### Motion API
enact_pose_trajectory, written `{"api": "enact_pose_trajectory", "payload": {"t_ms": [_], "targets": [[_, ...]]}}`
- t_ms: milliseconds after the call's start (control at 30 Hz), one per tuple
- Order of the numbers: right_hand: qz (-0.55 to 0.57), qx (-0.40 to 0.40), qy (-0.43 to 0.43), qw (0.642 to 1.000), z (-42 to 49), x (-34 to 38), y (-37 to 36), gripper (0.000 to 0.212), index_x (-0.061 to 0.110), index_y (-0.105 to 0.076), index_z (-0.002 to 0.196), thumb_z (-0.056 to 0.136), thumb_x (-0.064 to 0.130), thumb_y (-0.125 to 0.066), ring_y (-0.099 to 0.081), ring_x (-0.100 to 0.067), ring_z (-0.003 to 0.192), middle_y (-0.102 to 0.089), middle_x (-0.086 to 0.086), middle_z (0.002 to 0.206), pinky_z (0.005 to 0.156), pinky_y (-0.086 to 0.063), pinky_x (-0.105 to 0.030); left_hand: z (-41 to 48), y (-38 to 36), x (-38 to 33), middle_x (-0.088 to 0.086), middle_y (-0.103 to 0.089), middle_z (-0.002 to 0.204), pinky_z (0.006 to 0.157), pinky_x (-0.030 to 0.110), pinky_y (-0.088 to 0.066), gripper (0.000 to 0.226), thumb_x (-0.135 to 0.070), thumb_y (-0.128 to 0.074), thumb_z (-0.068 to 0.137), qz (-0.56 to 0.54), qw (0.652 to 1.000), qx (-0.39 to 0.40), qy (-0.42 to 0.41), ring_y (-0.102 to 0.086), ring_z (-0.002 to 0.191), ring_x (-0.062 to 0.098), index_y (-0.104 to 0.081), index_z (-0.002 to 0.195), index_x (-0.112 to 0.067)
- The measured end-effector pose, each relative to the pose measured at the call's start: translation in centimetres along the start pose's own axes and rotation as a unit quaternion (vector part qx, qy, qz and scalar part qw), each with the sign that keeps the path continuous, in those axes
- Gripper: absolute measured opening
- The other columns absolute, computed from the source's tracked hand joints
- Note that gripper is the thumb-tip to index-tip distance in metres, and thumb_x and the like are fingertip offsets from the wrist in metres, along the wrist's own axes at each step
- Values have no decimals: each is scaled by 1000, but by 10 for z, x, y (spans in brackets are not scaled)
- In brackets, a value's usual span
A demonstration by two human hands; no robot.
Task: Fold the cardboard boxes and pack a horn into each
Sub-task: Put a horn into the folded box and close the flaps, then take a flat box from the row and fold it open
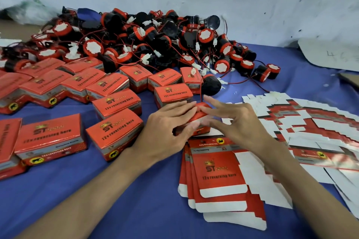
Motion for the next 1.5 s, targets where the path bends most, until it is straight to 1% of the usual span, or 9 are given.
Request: {"api": "enact_pose_trajectory", "payload": {"t_ms": [100, 367, 533, 633, 800, 900, 1167, 1333, 1500], "targets": [[-2, -7, 47, 999, -6, 1, -7, 38, 2, -66, 114, 77, 8, -75, -66, -24, 104, -61, -10, 122, 85, -56, -41, 0, -1, -2, 3, -62, 127, 104, 36, -45, 49, -42, -60, 87, 48, 999, 4, -23, -56, 122, 21, -65, 121, -7], [-82, 24, 139, 987, -12, 7, -22, 40, -1, -62, 120, 80, -5, -65, -57, -26, 118, -60, -13, 124, 105, -39, -44, 4, -5, -8, 0, -67, 121, 78, 40, -58, 47, -41, -50, 90, 123, 992, 7, -20, -60, 109, 21, -66, 121, -9], [180, 33, -109, 977, 13, -24, -6, 24, 13, -74, 102, 87, 8, -57, -65, -5, 103, -71, 5, 105, 100, -47, -29, 4, 0, -15, 2, -71, 113, 79, 40, -57, 37, -35, -61, 88, 155, 988, 0, -11, -64, 102, 24, -70, 113, -9], [-16, -94, -222, 970, 54, -65, 6, 34, 20, -65, 120, 88, 14, -56, -64, -22, 102, -70, -6, 109, 91, -50, -42, 7, 3, -15, 6, -69, 105, 90, 47, -50, 39, -38, -52, 89, 250, 968, -4, 12, -63, 95, 30, -69, 114, -13], [-159, 143, -301, 929, 86, -107, -42, 58, 27, -41, 134, 83, 43, -64, -48, -38, 116, -45, -16, 130, 86, -44, -42, 5, 2, -23, 14, -60, 94, 100, 64, -38, 25, -7, -65, 74, 379, 925, -19, 26, -60, 90, 34, -67, 98, -11], [-141, 74, -297, 942, 84, -111, -44, 53, 15, -39, 111, 78, 41, -70, -53, -37, 102, -51, -15, 112, 68, -36, -38, 5, -2, -32, 16, -63, 104, 99, 55, -45, 13, -4, -60, 80, 296, 951, -17, -82, -60, 101, 33, -67, 90, -6], [-9, 87, -344, 935, 31, -106, -20, 77, 16, -2, 152, 96, 29, -53, -2, -31, 146, 7, -15, 158, 112, -16, -39, -21, -42, -30, -4, -5, 161, 106, 21, 9, 104, -84, -48, 71, 110, 928, 355, -21, -3, 145, 11, -14, 152, -29], [-124, 62, -258, 956, -11, -54, 8, 38, 21, -61, 119, 88, 42, -58, -60, -22, 108, -64, -2, 120, 92, -46, -39, -23, -42, -37, -2, -11, 160, 107, 25, 7, 104, -84, -48, 71, 100, 940, 323, -45, -8, 143, 11, -16, 152, -28], [-119, 114, -264, 950, -30, -35, 8, 59, 23, -57, 122, 73, 53, -72, -60, -16, 92, -59, 2, 108, 84, -50, -32, -12, -38, -16, -9, -30, 147, 110, 32, -23, 113, -83, -64, 55, 49, 954, 276, 108, -24, 132, 12, -24, 147, -32]]}}
Point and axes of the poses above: each hand's wrist, its own z-axis towards the middle knuckle, its own y-axis out of the back of the hand, x = y × z, the point moved 6 cm from there along z, towards the middle knuckle
